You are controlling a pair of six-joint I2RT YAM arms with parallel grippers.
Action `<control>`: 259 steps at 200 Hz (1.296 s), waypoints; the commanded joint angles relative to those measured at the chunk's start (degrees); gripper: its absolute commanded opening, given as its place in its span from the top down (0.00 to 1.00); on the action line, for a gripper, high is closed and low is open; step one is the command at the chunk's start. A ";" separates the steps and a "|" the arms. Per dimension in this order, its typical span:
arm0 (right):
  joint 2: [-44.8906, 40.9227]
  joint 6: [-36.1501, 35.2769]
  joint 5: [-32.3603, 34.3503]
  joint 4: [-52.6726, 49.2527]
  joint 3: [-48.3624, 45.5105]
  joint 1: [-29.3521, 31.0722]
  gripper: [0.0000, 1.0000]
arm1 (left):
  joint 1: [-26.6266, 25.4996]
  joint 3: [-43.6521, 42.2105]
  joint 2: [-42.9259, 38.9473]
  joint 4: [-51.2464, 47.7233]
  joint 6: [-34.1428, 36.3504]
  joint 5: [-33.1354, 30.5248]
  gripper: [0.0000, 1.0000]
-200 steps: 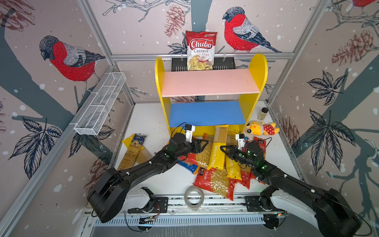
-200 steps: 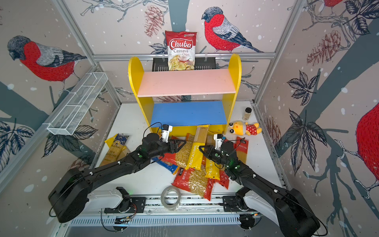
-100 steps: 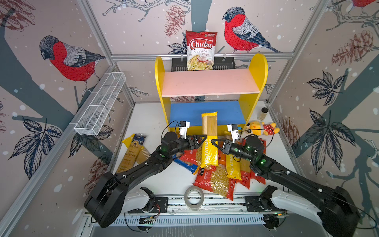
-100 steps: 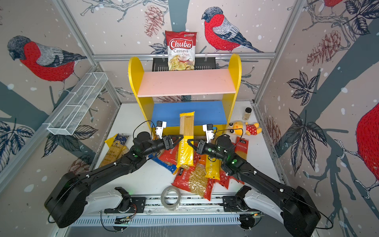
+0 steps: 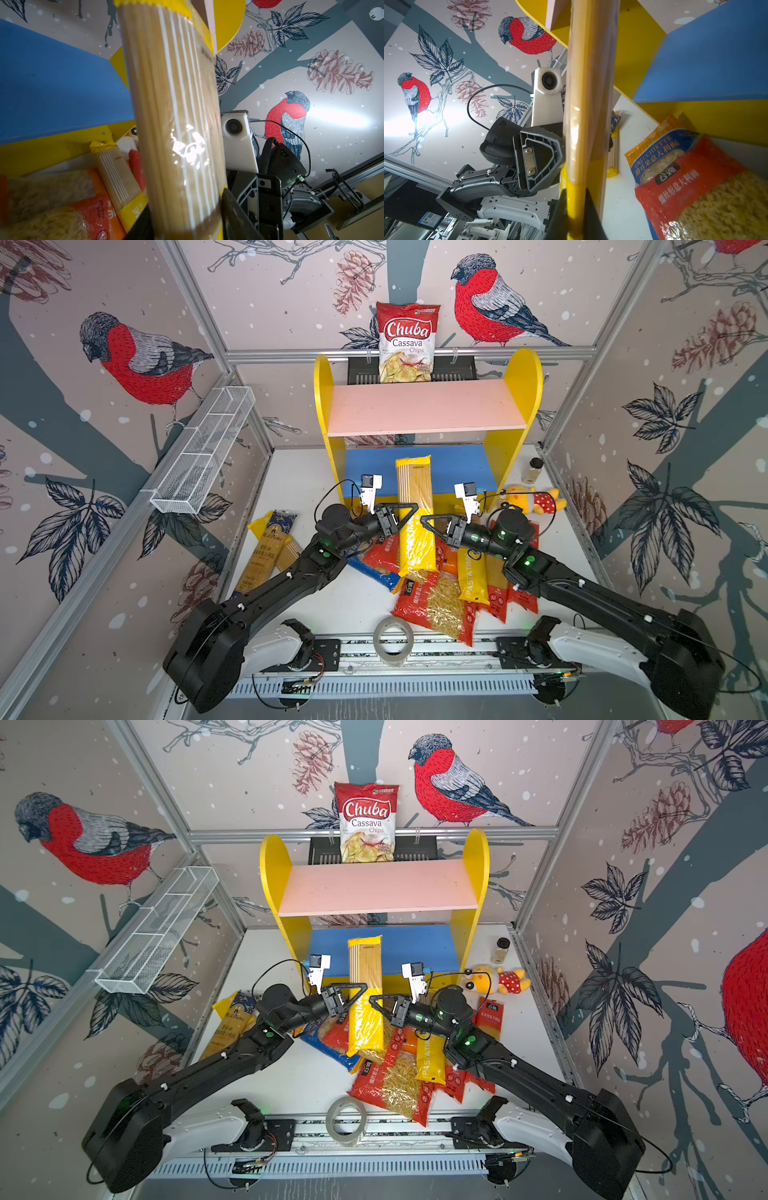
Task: Place and organize the pasta boxes and bags onto the shelf
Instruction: 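Grasp the spaghetti package with both grippers and lift it toward the pink shelf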
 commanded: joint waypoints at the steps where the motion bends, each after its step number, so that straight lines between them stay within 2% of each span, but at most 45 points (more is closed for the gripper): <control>1: -0.49 -0.90 -1.99 8.93 0.82 0.31 0.95 | -0.09 0.40 -0.15 4.21 -0.98 -0.74 0.61; 19: -0.31 -1.16 -1.75 8.65 0.89 0.30 0.93 | -0.34 1.21 -0.19 4.50 -1.39 -0.62 0.70; 60: -0.36 -1.95 -0.59 7.60 1.52 0.25 0.85 | -0.79 3.45 -1.78 2.79 -0.61 -1.66 0.84; 89: -0.30 -2.22 -0.20 7.13 0.95 0.32 0.79 | -0.97 4.12 -2.85 2.34 -0.19 -3.40 1.00; 116: -0.13 -2.52 -0.34 6.71 0.73 0.51 0.70 | -1.10 5.09 -2.79 3.22 -0.14 -3.85 1.00; 153: -0.09 -4.14 -2.58 5.00 0.11 0.45 0.40 | -1.05 9.47 -3.48 -0.14 2.30 -5.70 1.00; 174: 0.18 -4.03 -5.43 5.86 0.02 0.57 0.32 | -0.71 13.81 -2.95 -3.56 4.46 -6.50 1.00; 206: 0.83 -3.12 -7.68 7.90 1.12 0.93 0.31 | 1.93 20.20 -0.36 -6.20 4.36 -6.37 1.00; 243: 3.57 -1.78 -6.34 9.97 5.68 0.96 0.43 | 3.87 25.93 4.10 -5.37 1.58 -2.68 1.00; 259: 4.77 -1.78 -5.98 10.53 7.73 0.88 0.44 | 4.31 26.98 4.85 -5.46 0.80 -1.98 1.00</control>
